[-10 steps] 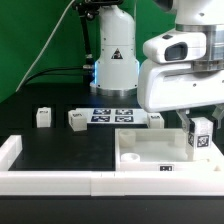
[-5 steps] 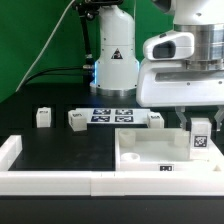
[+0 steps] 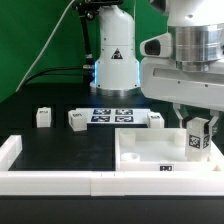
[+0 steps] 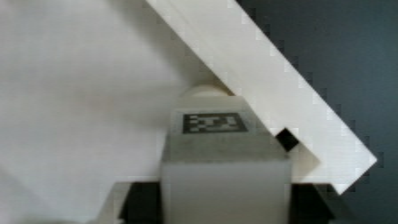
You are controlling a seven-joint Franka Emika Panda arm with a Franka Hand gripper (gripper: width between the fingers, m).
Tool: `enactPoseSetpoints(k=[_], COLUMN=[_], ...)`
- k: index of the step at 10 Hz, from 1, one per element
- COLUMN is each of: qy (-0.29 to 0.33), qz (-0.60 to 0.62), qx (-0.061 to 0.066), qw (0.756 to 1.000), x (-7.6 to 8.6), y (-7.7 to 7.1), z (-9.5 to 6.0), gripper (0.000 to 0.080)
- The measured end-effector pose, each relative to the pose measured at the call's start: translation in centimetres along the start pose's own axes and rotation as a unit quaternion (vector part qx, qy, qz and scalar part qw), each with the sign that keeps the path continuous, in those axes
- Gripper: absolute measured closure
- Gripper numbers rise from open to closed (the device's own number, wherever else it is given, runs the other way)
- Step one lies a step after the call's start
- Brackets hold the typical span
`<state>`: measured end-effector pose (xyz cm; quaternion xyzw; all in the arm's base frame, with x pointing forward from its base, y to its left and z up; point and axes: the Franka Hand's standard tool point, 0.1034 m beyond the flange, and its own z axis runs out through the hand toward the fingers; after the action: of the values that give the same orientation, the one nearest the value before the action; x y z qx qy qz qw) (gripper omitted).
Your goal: Assemble one leg
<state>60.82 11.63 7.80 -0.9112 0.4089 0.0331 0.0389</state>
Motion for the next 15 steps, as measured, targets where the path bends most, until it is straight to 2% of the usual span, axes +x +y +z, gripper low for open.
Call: enactPoseSetpoints(k=[4, 6, 7, 8, 9, 10, 12, 15], qy=[-0.009, -0.011, -0.01, -0.011, -0.009, -0.005, 0.002, 0.006], qz=[0.225, 0.243, 0.213, 0.2, 0.142, 0.046, -0.094, -0.288], qx=[0.005, 0.005, 0.005, 0.005, 0.005, 0.004, -0.002, -0.006], qw=[0.974, 0.97, 0.977, 0.98, 0.99, 0.999, 0.996, 0.958], x=[-0.3, -0.4, -0.4, -0.5, -0.7, -0.8, -0.9, -0.1], y=[-0.2, -0.2, -0.2, -0.4, -0.6, -0.7, -0.9, -1.0], z=[0.0, 0.1, 0.1, 0.1, 0.0, -0.1, 0.0, 0.2], gripper=[0.0506, 0.0501, 0.0292, 0.0292, 0.018, 0.0159, 0.0151, 0.0151])
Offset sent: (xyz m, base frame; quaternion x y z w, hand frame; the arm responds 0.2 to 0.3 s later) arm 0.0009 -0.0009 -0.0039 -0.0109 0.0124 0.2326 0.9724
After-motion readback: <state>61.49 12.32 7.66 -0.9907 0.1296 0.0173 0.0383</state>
